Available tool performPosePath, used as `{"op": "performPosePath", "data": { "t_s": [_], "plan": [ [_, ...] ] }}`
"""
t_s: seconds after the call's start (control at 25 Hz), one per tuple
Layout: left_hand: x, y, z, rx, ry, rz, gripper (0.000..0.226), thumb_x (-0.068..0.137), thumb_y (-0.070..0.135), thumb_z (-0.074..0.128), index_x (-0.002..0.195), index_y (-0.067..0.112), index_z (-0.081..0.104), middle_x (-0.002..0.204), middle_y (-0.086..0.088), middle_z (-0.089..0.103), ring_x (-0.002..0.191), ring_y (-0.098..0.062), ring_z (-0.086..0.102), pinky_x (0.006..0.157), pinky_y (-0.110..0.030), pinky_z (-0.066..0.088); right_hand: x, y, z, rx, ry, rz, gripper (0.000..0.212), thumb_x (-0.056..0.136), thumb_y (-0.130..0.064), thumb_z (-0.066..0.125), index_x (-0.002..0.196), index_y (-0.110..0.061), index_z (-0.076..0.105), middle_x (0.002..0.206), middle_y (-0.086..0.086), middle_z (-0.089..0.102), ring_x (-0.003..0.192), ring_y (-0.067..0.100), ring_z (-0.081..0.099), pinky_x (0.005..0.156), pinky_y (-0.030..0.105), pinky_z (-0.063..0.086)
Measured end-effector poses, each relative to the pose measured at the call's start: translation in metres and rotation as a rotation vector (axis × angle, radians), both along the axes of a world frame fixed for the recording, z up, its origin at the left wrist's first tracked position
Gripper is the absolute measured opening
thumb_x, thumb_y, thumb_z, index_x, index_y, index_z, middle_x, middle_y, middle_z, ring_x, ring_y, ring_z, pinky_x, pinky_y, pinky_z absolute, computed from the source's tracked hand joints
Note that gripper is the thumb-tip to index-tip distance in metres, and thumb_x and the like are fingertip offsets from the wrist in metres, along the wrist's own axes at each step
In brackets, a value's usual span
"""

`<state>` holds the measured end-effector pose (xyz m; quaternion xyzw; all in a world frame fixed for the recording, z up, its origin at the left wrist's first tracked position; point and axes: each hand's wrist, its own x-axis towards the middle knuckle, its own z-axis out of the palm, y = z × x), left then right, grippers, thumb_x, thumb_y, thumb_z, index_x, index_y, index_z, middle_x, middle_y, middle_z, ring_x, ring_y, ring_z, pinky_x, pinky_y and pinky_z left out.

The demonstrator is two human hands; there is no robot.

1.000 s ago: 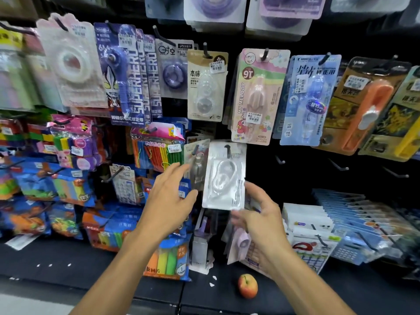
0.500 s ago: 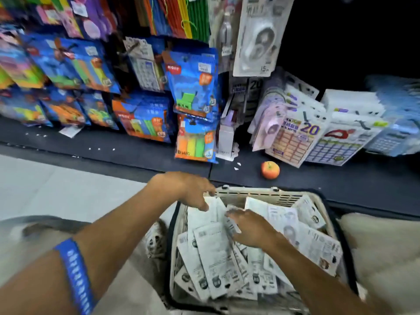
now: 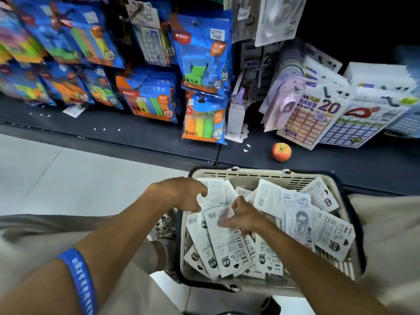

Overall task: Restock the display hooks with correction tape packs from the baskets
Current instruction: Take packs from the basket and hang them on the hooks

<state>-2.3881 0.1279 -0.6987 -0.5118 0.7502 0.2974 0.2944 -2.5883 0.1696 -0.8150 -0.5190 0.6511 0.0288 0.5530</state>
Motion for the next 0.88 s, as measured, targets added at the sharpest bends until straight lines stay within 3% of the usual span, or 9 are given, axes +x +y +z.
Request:
{"op": "performPosePath", "data": {
  "t_s": [0.08,0.16,0.24,0.32,0.4,0.48,0.52,0.64,0.88],
  "plan": [
    [-0.004,0.001,-0.003,0.025,-0.018,-0.037,0.054,0.094,0.037,0.064,0.144,0.029,0.046,0.141,-0.001,0.054,0.122,-0.023,0.054,0.103,-0.041,0.048,0.000,0.005,-0.004,0.048,-0.047,-0.051,0.080,0.071,-0.039,0.089,0.131,-0.021,0.038,0.121,-0.006,0.056,0.108,0.018,0.062,0.070,0.031,0.057],
    [-0.004,-0.001,-0.003,0.025,-0.012,-0.034,0.054,0.094,0.037,0.065,0.144,0.029,0.046,0.140,0.000,0.054,0.122,-0.024,0.054,0.103,-0.041,0.048,0.005,0.006,-0.006,0.017,-0.011,-0.031,0.087,0.070,-0.038,0.088,0.139,-0.021,0.037,0.135,0.000,0.054,0.122,0.022,0.054,0.097,0.037,0.051],
    [-0.003,-0.003,-0.002,-0.008,0.018,-0.021,0.054,0.093,0.037,0.066,0.143,0.029,0.047,0.136,0.000,0.057,0.119,-0.024,0.056,0.101,-0.040,0.049,0.011,0.008,-0.008,-0.087,0.159,0.035,0.091,0.068,-0.042,0.084,0.142,-0.021,0.037,0.143,0.007,0.045,0.132,0.029,0.044,0.108,0.039,0.043],
    [-0.002,-0.004,-0.002,-0.029,0.033,-0.018,0.054,0.093,0.038,0.066,0.143,0.029,0.047,0.135,-0.001,0.057,0.119,-0.024,0.056,0.100,-0.040,0.049,0.015,0.012,-0.009,-0.121,0.240,0.029,0.095,0.066,-0.044,0.084,0.143,-0.018,0.034,0.142,0.009,0.043,0.135,0.030,0.040,0.109,0.041,0.042],
    [0.001,-0.001,-0.003,-0.024,0.025,-0.017,0.054,0.093,0.037,0.066,0.143,0.029,0.048,0.138,-0.002,0.056,0.121,-0.024,0.055,0.101,-0.041,0.048,0.011,0.011,-0.008,-0.024,0.102,-0.083,0.091,0.068,-0.038,0.087,0.141,-0.016,0.036,0.129,0.001,0.055,0.124,0.023,0.053,0.099,0.037,0.049],
    [0.004,0.001,-0.004,0.004,0.008,0.002,0.055,0.093,0.037,0.066,0.144,0.029,0.048,0.139,-0.002,0.056,0.121,-0.024,0.055,0.102,-0.040,0.048,0.003,0.010,-0.007,0.118,-0.099,-0.176,0.078,0.071,-0.031,0.090,0.135,-0.012,0.049,0.111,-0.007,0.065,0.103,0.013,0.064,0.084,0.030,0.054],
    [0.005,0.001,-0.005,0.017,-0.001,0.012,0.055,0.093,0.036,0.066,0.144,0.029,0.047,0.140,-0.002,0.055,0.121,-0.023,0.055,0.101,-0.040,0.048,0.001,0.012,-0.008,0.177,-0.172,-0.186,0.073,0.071,-0.029,0.091,0.132,-0.012,0.056,0.112,-0.007,0.070,0.101,0.012,0.066,0.086,0.031,0.055],
    [0.006,0.001,-0.005,0.021,-0.005,0.027,0.055,0.093,0.037,0.066,0.144,0.029,0.047,0.141,-0.001,0.055,0.121,-0.022,0.054,0.100,-0.038,0.048,0.008,0.026,-0.015,0.252,-0.255,-0.228,0.077,0.064,-0.033,0.094,0.132,-0.018,0.060,0.129,0.000,0.069,0.123,0.022,0.060,0.111,0.045,0.043],
    [0.008,0.000,-0.009,0.043,0.022,0.092,0.055,0.092,0.036,0.067,0.143,0.029,0.048,0.136,0.000,0.058,0.117,-0.021,0.056,0.100,-0.038,0.049,0.002,0.016,-0.014,0.213,-0.324,-0.230,0.056,0.065,-0.022,0.094,0.117,-0.023,0.071,0.112,-0.006,0.077,0.112,0.017,0.067,0.109,0.041,0.046]
  ]
}}
